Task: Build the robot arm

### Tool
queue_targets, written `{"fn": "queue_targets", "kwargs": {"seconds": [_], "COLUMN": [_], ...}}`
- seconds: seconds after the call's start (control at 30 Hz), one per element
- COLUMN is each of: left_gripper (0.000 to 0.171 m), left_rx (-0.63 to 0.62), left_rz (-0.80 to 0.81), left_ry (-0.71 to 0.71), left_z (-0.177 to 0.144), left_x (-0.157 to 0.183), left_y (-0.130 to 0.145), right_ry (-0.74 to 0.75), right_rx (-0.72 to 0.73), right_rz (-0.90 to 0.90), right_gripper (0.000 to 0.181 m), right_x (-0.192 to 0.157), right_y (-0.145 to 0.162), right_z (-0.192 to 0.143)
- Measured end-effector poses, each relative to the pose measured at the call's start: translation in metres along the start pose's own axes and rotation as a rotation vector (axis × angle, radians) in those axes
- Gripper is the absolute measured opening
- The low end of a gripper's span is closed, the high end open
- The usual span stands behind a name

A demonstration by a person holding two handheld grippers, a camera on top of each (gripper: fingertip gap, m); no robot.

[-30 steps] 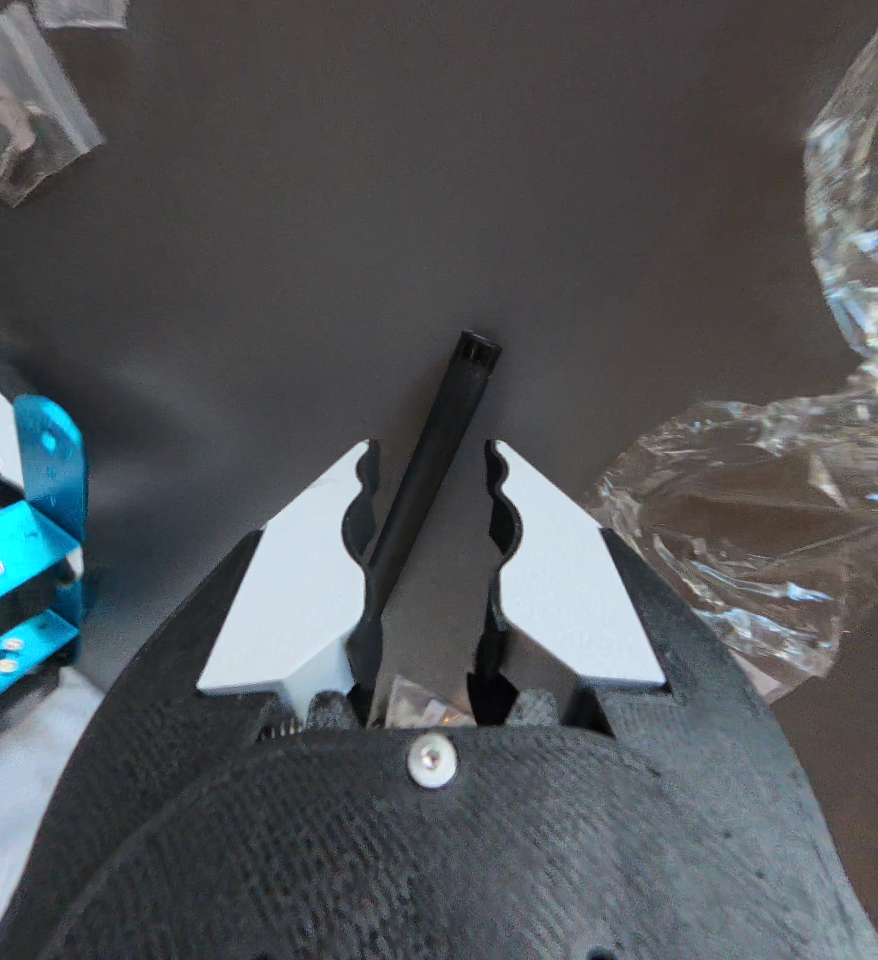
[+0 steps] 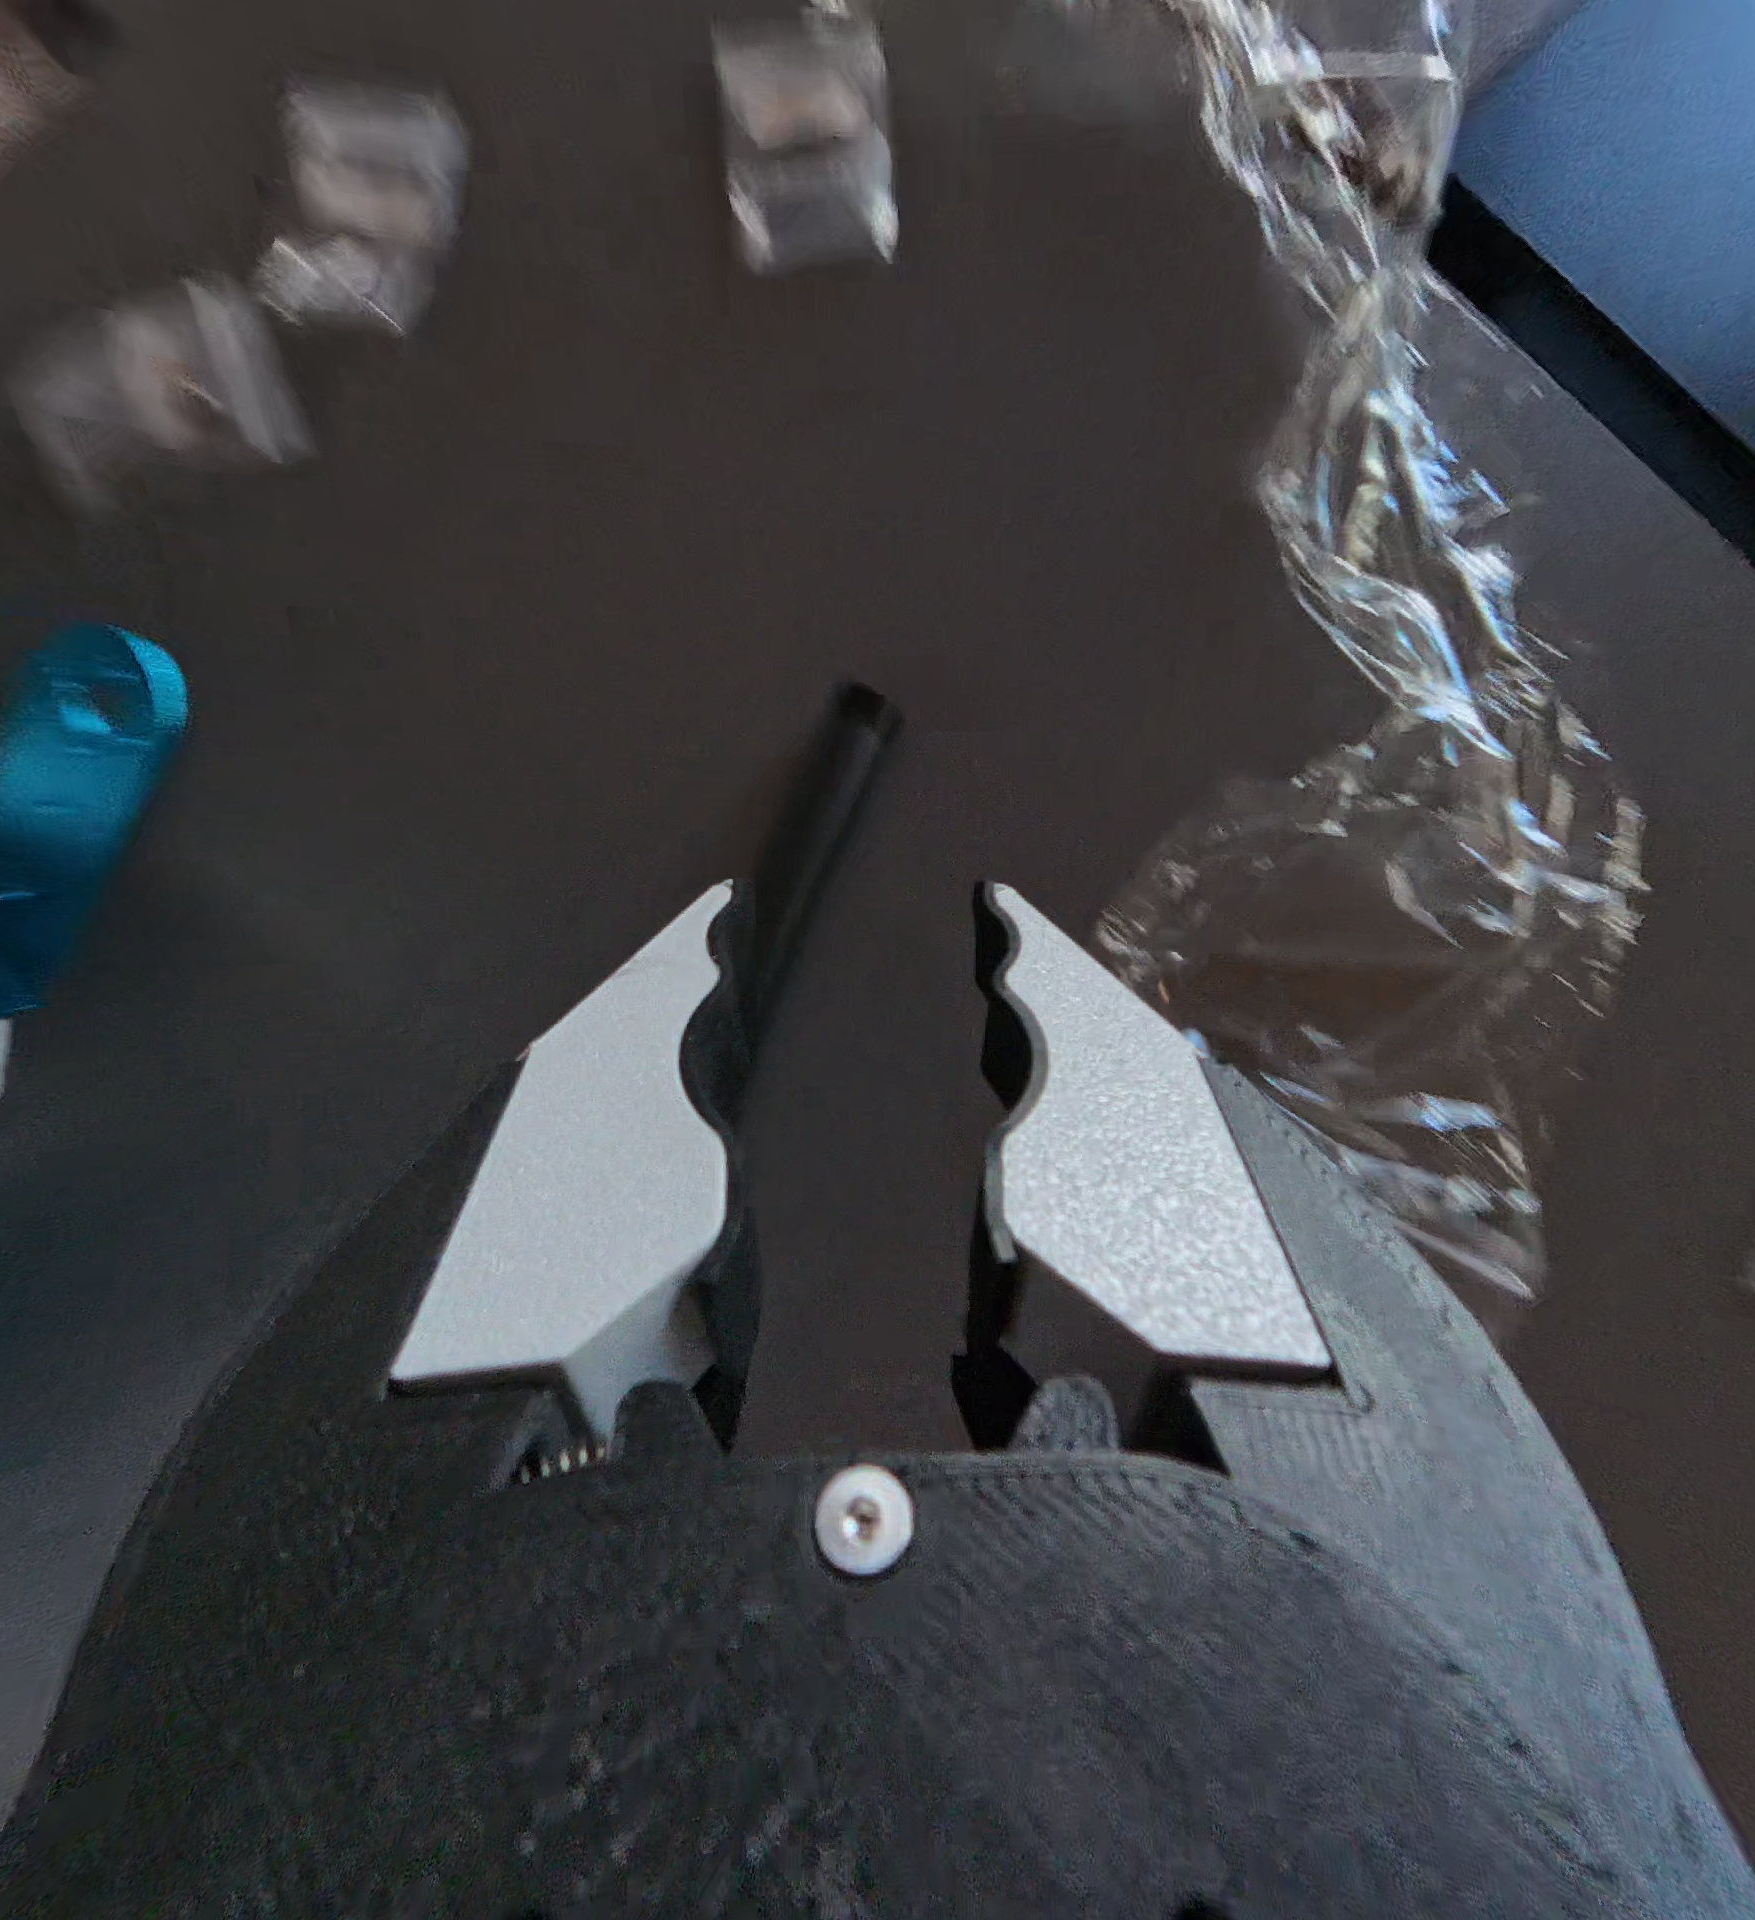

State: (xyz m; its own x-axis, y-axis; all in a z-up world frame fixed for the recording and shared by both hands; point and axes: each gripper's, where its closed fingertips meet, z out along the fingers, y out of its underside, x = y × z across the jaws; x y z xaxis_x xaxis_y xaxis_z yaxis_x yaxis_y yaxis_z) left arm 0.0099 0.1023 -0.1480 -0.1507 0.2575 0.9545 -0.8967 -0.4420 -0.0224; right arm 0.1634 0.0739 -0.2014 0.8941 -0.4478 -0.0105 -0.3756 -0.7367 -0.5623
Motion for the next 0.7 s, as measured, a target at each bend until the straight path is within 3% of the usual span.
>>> {"fn": "queue_targets", "kwargs": {"seconds": [0.07,0.13,0.23,0.43,0.7], "left_gripper": [0.050,0.050,0.050,0.050,0.049], "left_rx": [0.002,0.001,0.000,0.003,0.016], "left_rz": [-0.001,0.002,0.007,0.004,-0.012], "left_ry": [0.000,-0.001,-0.001,-0.002,-0.009], "left_z": [0.000,-0.001,-0.001,-0.001,-0.002], "left_x": [0.000,0.000,0.001,0.000,-0.002], "left_y": [0.000,0.000,0.000,0.000,-0.002], "right_ry": [0.045,0.001,-0.021,0.034,0.005], "right_rx": [-0.154,-0.200,-0.325,-0.492,-0.516], "right_rz": [0.008,0.056,0.085,0.056,0.040], "right_gripper": [0.044,0.035,0.038,0.031,0.019], "right_x": [-0.007,-0.024,-0.036,-0.038,-0.037], "right_y": [0.009,0.005,0.010,0.029,0.027], "right_z": [0.007,0.013,0.024,0.040,0.040]}}
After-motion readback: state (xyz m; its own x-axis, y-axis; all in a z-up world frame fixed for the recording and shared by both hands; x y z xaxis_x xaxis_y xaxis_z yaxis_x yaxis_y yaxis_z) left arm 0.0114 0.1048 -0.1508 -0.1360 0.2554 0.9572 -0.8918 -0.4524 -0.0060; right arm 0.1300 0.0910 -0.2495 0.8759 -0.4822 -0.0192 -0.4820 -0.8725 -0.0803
